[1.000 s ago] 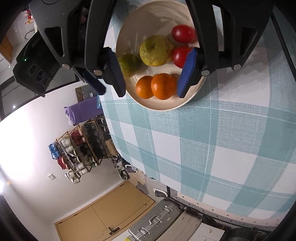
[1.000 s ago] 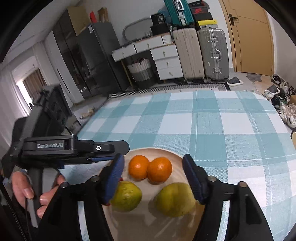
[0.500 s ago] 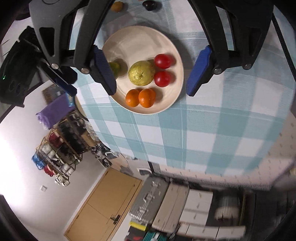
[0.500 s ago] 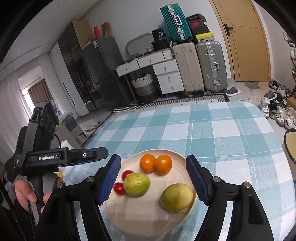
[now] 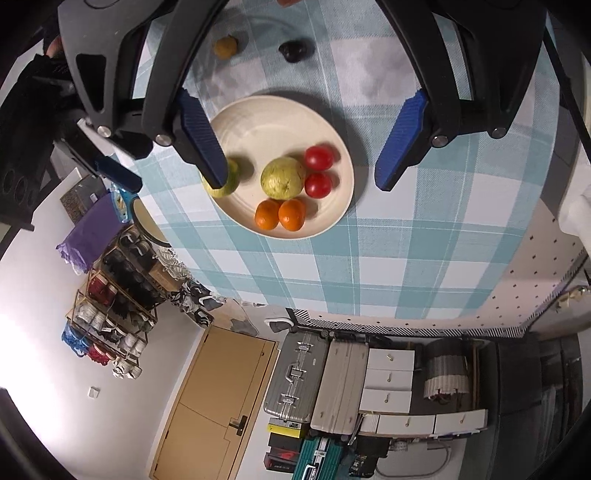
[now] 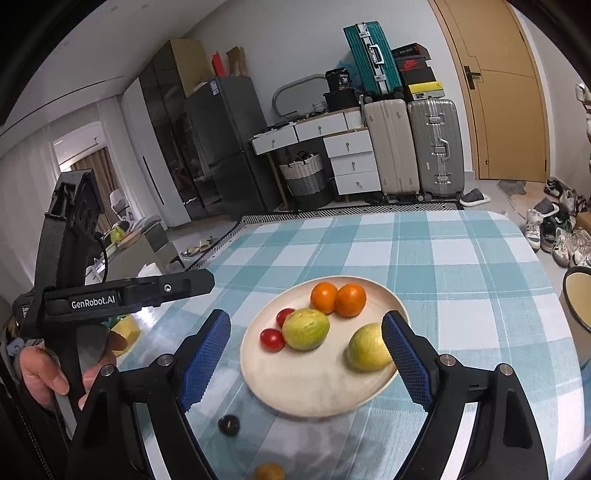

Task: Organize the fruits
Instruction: 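Withdraw both grippers from the plate toward the dark plums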

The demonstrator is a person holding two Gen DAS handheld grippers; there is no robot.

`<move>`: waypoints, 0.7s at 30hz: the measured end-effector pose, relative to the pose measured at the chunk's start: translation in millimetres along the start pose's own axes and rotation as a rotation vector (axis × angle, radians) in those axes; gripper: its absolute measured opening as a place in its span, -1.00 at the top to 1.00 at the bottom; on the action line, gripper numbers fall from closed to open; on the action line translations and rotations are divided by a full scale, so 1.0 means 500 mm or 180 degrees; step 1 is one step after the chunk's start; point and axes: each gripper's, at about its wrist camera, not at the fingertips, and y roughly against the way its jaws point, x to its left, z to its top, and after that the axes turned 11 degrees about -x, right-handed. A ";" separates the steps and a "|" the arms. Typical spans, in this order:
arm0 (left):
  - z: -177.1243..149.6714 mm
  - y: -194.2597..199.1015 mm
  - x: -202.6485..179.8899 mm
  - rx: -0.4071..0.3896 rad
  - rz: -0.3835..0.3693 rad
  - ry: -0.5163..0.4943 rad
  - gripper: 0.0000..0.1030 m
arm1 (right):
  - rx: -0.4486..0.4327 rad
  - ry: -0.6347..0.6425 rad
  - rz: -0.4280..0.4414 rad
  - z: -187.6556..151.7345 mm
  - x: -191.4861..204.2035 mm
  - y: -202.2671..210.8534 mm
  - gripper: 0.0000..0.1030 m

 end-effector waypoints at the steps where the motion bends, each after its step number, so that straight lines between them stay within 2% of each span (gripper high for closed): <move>1: -0.004 0.008 -0.003 -0.0002 0.0002 -0.0024 -0.57 | -0.0014 -0.0013 0.0000 -0.002 0.003 0.009 -0.68; 7: -0.036 0.054 -0.022 -0.0065 0.0049 -0.0137 -0.67 | -0.0080 -0.0054 -0.0021 -0.010 0.011 0.046 -0.71; 13: -0.077 0.080 -0.025 0.0000 0.0016 -0.0147 -0.68 | -0.0098 0.0008 -0.0013 -0.032 0.030 0.087 -0.85; 21: -0.152 0.101 -0.019 0.0087 0.0030 -0.0162 -0.74 | -0.0028 0.0056 -0.0042 -0.077 0.047 0.130 -0.86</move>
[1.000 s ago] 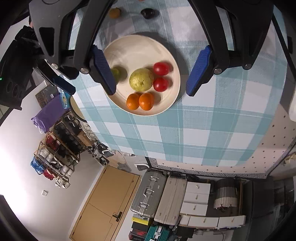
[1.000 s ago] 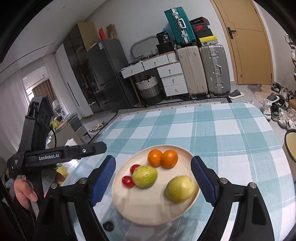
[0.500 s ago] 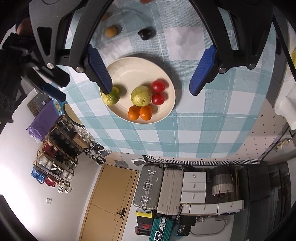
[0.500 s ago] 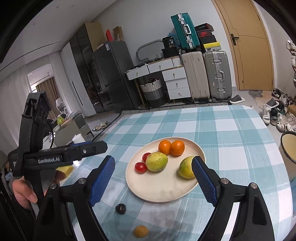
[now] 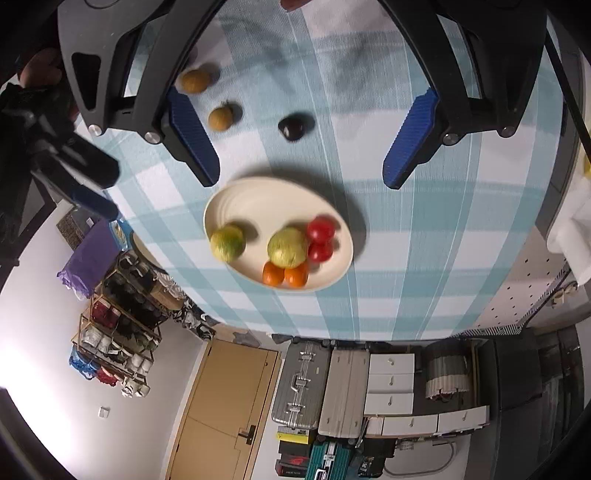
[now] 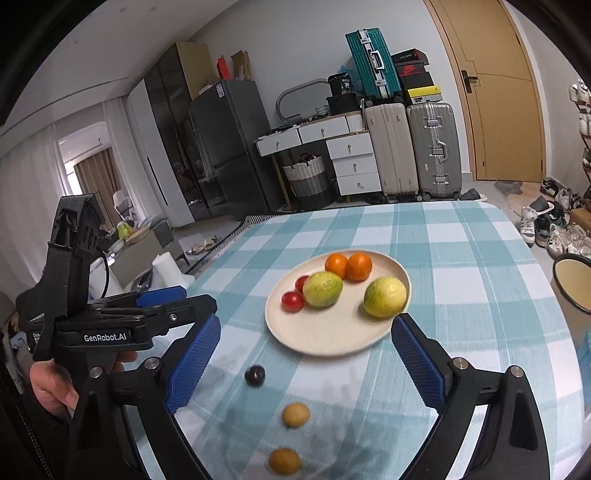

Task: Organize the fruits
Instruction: 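Withdraw both grippers from the plate toward the dark plums, then lower the right gripper around the nearer dark plum and close it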

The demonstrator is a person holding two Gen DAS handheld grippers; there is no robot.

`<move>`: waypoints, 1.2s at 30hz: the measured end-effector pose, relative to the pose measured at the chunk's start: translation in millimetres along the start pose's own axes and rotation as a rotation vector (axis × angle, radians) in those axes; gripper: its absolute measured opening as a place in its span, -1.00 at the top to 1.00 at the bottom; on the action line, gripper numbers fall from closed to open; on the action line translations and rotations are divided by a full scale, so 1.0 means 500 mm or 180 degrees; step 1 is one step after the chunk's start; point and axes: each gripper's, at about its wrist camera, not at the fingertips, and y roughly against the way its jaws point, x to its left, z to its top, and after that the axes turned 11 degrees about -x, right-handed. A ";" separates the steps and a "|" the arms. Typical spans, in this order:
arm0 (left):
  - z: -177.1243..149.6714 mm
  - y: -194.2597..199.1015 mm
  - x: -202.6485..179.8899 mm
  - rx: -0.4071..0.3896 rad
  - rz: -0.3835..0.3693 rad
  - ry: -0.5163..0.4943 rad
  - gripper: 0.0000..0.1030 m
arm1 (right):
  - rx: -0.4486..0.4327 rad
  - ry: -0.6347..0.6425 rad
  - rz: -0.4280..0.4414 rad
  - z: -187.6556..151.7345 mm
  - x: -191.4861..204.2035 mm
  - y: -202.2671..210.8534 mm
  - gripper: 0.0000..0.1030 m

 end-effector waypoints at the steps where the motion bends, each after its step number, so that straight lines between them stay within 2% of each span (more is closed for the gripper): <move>1: -0.007 -0.001 0.001 0.0019 0.0002 0.0006 -0.75 | 0.0008 0.0012 -0.0011 -0.006 0.002 0.008 -0.87; 5: -0.040 0.002 -0.002 0.0061 0.0001 -0.0020 -0.90 | 0.0025 0.0026 -0.0036 -0.031 0.004 0.033 -0.91; 9: -0.066 0.021 -0.007 -0.0079 0.0026 -0.0042 -0.97 | 0.0117 0.0050 -0.0030 -0.065 0.008 0.051 -0.92; 17: -0.107 0.033 -0.008 -0.0044 0.0069 -0.0104 -0.97 | 0.0365 0.0112 -0.0025 -0.131 0.020 0.064 -0.92; 24: -0.131 0.029 0.003 0.0080 0.0031 -0.0021 -0.97 | 0.0580 0.0035 0.0008 -0.194 0.030 0.061 -0.92; 36: -0.149 0.032 0.024 0.0146 0.0066 0.0065 -0.97 | 0.0710 -0.0009 0.0055 -0.238 0.040 0.060 -0.90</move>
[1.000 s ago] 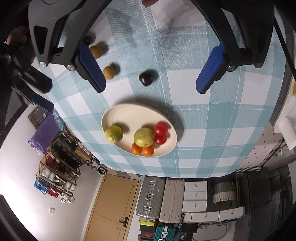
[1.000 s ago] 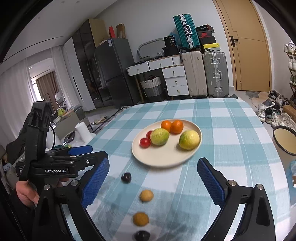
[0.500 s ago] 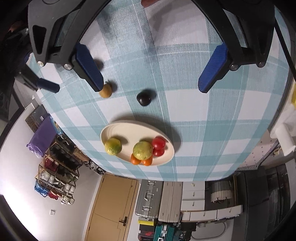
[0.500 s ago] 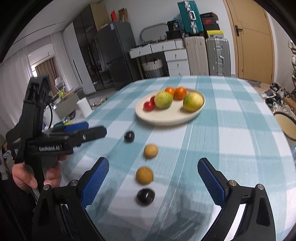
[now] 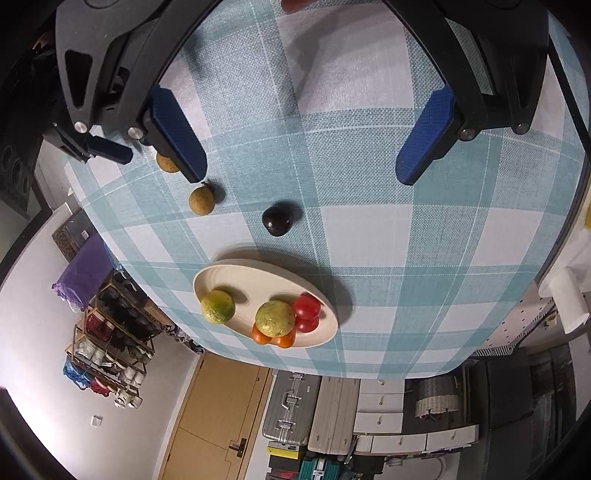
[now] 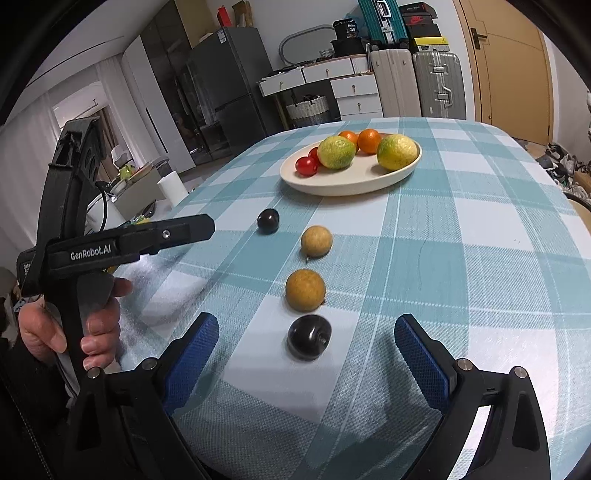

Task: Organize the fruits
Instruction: 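Lower the right gripper around the nearer dark plum and close it, then grasp the other dark plum with the left gripper while the right holds its plum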

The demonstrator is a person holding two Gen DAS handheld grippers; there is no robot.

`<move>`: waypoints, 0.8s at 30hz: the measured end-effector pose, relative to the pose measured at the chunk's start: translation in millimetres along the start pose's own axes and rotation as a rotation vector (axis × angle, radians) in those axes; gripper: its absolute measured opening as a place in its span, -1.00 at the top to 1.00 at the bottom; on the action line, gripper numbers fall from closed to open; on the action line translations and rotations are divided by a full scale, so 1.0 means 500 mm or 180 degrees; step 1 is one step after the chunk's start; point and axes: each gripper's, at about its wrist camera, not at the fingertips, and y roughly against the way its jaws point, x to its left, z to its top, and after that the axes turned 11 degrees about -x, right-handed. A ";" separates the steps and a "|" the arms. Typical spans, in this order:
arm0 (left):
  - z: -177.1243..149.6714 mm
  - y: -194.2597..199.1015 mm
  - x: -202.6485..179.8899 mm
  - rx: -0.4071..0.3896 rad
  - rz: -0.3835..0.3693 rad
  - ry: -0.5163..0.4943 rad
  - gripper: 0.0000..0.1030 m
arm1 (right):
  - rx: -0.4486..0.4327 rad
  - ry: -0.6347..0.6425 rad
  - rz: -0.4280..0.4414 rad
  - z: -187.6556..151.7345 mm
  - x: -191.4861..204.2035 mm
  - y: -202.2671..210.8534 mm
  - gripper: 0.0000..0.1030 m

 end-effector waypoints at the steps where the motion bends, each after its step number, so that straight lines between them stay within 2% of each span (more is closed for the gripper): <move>1: 0.000 0.000 0.001 0.0006 0.0005 0.0000 -0.97 | 0.0013 -0.0002 0.0007 -0.003 0.001 -0.002 -0.84; 4: -0.003 -0.001 0.007 0.0021 0.0014 0.0017 -0.97 | 0.0050 0.0003 0.0035 -0.008 0.005 -0.009 -0.60; 9: -0.003 -0.003 0.017 0.0035 0.0027 0.0071 -0.97 | 0.0058 -0.0005 0.0072 -0.009 0.006 -0.011 -0.37; 11: -0.001 -0.005 0.020 0.0040 0.0028 0.0091 -0.97 | 0.0066 0.0010 0.0042 -0.008 0.007 -0.012 -0.21; 13: 0.000 -0.008 0.023 0.0057 0.0028 0.0097 -0.97 | 0.0077 0.0027 0.0022 -0.009 0.007 -0.013 0.11; 15: 0.000 -0.010 0.024 0.0073 0.0011 0.0113 -0.97 | 0.0075 0.0031 0.0014 -0.009 0.005 -0.013 0.15; 19: 0.001 -0.011 0.024 0.0069 0.0007 0.0108 -0.97 | 0.0109 -0.0001 -0.0026 -0.006 -0.005 -0.015 0.49; 24: 0.005 -0.014 0.027 0.0085 -0.0014 0.0132 -0.97 | 0.0082 -0.0050 -0.0030 -0.004 -0.013 -0.010 0.50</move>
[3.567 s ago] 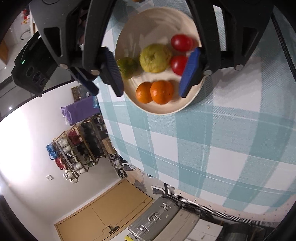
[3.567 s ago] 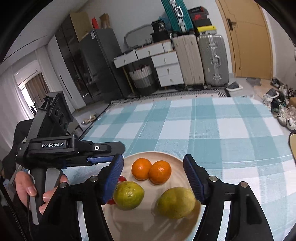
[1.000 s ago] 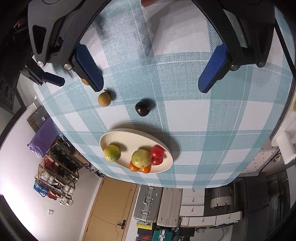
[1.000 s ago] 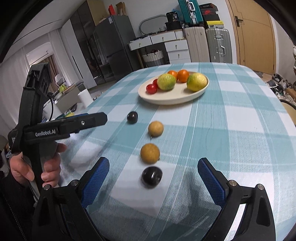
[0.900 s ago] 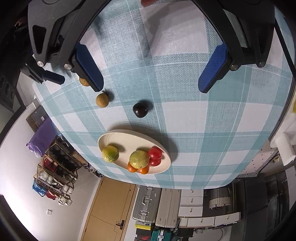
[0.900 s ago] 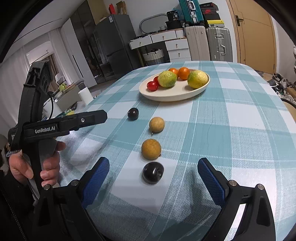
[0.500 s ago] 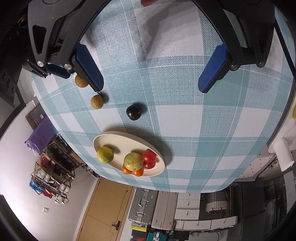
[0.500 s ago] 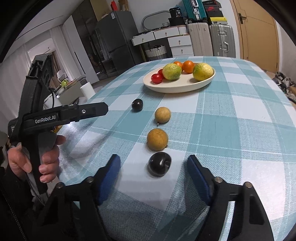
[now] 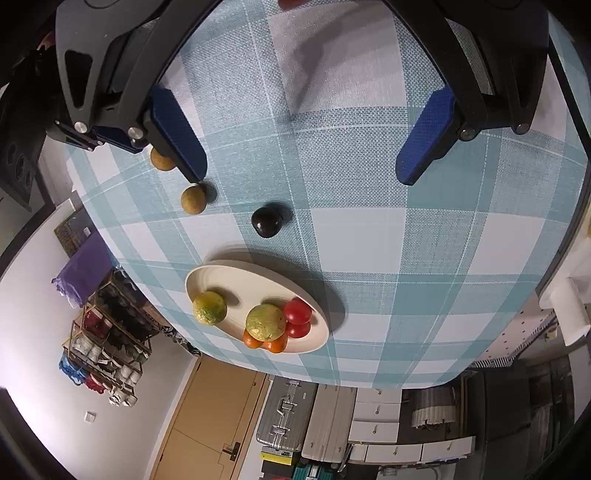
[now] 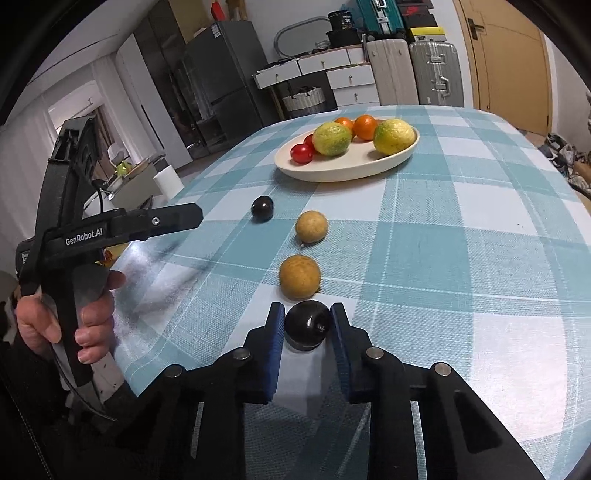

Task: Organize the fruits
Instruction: 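Grasp the other dark plum with the left gripper while the right holds its plum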

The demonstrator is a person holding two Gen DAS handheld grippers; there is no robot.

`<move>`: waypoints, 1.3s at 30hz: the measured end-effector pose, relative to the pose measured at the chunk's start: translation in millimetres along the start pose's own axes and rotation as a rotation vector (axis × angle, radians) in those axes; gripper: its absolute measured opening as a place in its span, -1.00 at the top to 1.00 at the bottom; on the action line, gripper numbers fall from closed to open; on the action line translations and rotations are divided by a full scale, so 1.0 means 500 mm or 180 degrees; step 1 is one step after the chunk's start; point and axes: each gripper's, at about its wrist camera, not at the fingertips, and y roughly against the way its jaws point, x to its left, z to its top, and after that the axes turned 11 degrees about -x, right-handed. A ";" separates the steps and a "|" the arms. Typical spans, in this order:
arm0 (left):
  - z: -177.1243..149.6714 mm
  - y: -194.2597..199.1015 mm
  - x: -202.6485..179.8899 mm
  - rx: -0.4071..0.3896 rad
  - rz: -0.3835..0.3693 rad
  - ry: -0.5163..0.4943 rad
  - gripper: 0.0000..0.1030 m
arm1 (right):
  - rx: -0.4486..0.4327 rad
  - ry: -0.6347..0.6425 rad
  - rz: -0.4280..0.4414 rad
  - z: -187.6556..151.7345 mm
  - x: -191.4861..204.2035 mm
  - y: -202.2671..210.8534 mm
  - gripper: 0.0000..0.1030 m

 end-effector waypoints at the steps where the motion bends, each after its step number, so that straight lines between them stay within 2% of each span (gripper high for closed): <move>1: 0.002 0.002 0.002 -0.0023 -0.0002 0.0031 -0.97 | -0.0015 0.0004 0.0000 0.001 -0.001 0.002 0.51; 12: 0.029 -0.027 -0.020 0.0019 -0.0019 -0.0112 -0.97 | -0.0273 -0.0158 -0.0017 0.044 -0.041 0.025 0.51; 19: 0.048 -0.086 -0.031 0.0166 0.0018 -0.0282 -0.97 | -0.0423 -0.0212 0.0007 0.088 -0.069 0.038 0.51; 22: 0.051 -0.118 -0.034 0.0331 -0.0067 -0.0295 -0.94 | -0.0438 -0.0232 0.0018 0.102 -0.080 0.032 0.51; 26: 0.054 -0.145 -0.038 0.0394 -0.0168 -0.0294 -0.72 | -0.0409 -0.0273 0.0047 0.120 -0.090 0.016 0.51; 28: 0.057 -0.154 -0.044 0.0415 -0.0194 -0.0336 -0.68 | -0.0413 -0.0247 0.0069 0.129 -0.088 0.012 0.51; 31: 0.059 -0.169 -0.053 0.0457 -0.0195 -0.0430 -0.45 | -0.0416 -0.0260 0.0145 0.140 -0.089 0.004 0.51; 33: 0.058 -0.183 -0.051 0.0583 -0.0208 -0.0391 -0.22 | -0.0421 -0.0267 0.0165 0.144 -0.090 -0.003 0.51; 34: 0.062 -0.180 -0.049 0.0534 -0.0281 -0.0348 -0.14 | -0.0401 -0.0244 0.0139 0.146 -0.090 -0.010 0.51; 38: 0.061 -0.189 -0.047 0.0639 -0.0457 -0.0279 0.49 | -0.0358 -0.0290 0.0124 0.149 -0.099 -0.027 0.51; 39: 0.059 -0.190 -0.048 0.0637 -0.0482 -0.0310 0.54 | -0.0358 -0.0298 0.0127 0.150 -0.101 -0.030 0.51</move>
